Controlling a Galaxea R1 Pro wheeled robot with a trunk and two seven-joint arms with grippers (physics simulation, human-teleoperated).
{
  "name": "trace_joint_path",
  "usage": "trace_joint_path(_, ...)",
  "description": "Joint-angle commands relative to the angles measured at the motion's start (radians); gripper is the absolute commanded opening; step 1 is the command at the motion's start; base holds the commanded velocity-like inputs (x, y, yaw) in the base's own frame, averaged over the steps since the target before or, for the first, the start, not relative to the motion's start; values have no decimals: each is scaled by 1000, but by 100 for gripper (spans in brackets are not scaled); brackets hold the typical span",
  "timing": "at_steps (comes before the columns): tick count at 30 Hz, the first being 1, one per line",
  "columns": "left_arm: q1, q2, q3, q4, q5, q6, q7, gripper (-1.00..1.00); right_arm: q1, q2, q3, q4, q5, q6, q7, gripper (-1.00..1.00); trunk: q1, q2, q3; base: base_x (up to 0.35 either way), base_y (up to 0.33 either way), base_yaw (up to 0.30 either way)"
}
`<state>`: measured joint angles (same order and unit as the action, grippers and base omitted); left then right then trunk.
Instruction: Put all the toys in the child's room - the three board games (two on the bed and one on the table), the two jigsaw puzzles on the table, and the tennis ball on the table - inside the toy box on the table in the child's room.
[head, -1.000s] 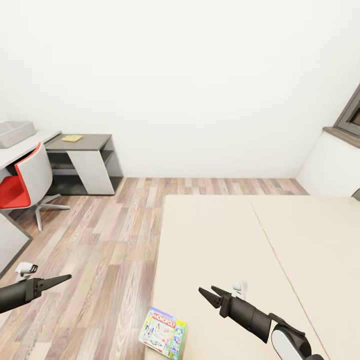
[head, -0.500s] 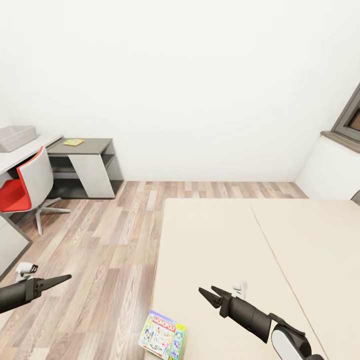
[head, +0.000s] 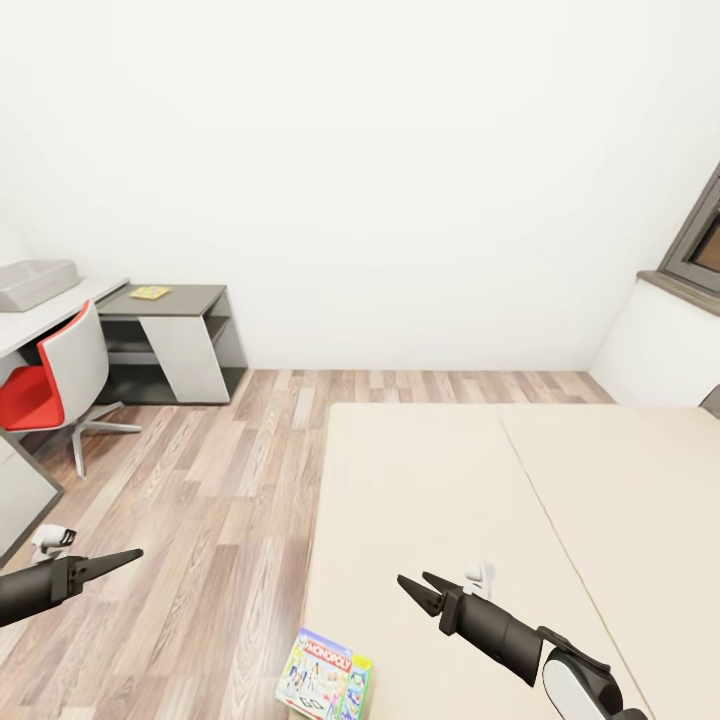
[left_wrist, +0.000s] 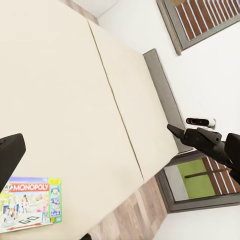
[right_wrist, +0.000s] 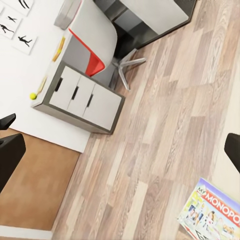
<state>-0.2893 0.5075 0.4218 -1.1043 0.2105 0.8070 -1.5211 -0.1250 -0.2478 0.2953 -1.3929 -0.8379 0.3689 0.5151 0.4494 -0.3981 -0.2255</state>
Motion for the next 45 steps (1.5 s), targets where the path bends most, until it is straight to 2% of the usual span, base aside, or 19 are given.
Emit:
trace_joint_path(1,-1,0,0,0,0,11,-4,100,-1,-1,1,0,-10,7,-1,100,1,-2,0,0,0,0)
trace_joint_path(45,-1,0,0,0,-4,11,9,100,-1,-1,0,0,-12,7,-2,100,1,-2,69,0,0,12)
